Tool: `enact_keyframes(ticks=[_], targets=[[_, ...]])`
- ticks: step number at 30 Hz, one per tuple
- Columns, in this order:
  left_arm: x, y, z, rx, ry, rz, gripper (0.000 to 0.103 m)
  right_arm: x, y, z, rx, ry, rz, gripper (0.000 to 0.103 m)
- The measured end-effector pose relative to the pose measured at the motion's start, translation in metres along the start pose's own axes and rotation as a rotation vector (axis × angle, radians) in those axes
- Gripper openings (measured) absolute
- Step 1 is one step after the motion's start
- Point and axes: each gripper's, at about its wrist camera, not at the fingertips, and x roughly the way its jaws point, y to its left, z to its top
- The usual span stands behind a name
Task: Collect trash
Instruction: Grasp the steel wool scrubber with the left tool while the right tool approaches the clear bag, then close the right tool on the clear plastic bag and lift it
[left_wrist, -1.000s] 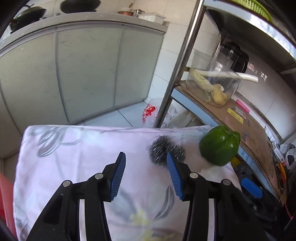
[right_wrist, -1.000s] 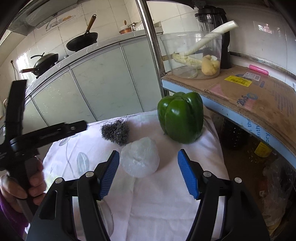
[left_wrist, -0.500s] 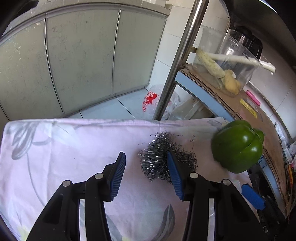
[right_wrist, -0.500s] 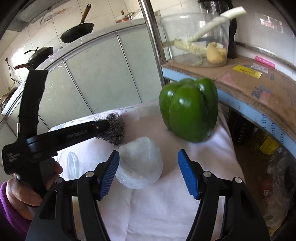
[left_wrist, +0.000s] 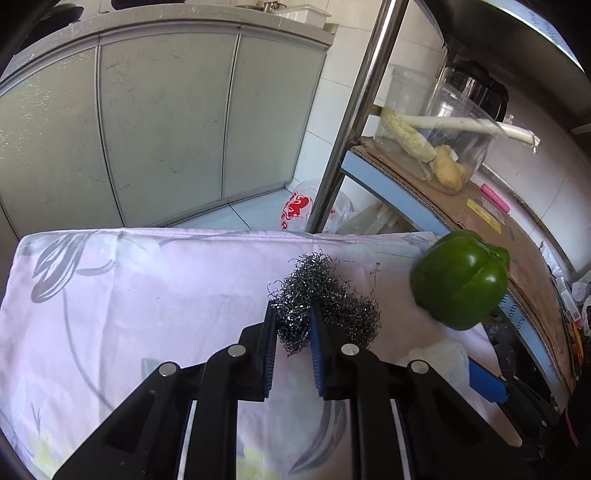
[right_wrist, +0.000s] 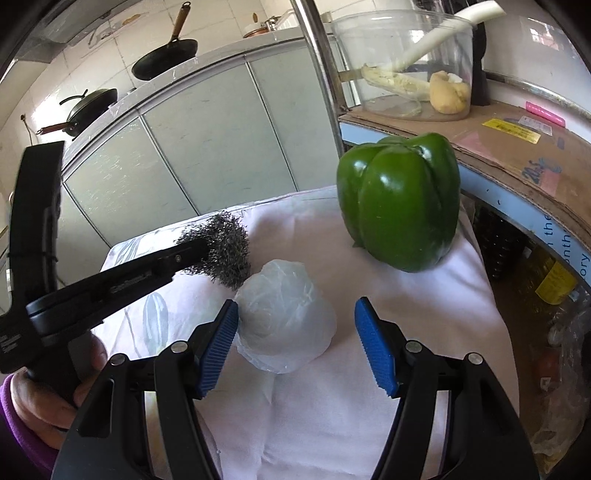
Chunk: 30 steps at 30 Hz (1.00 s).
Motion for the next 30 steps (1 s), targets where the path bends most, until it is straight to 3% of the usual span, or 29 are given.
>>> enact_keyframes(ticks=[7,9,19,30], targets=[[-0.035,0.009,-0.013,-0.005,-0.048,0.012,0.016,-0.004,0.001,0.0,-0.009,-0.003,0.037,0.041],[-0.047,0.011,-0.018,-0.009,-0.06,0.016,0.015,-0.006,0.003,-0.002,-0.014,-0.007,0.048,0.038],[-0.1,0.027,-0.044,-0.018,-0.111,0.061,0.015,-0.014,0.028,-0.008,-0.144,-0.035,0.09,0.036],[-0.148,0.054,-0.076,-0.026,-0.13,0.161,0.015,-0.021,0.032,-0.012,-0.172,-0.056,0.103,0.036]])
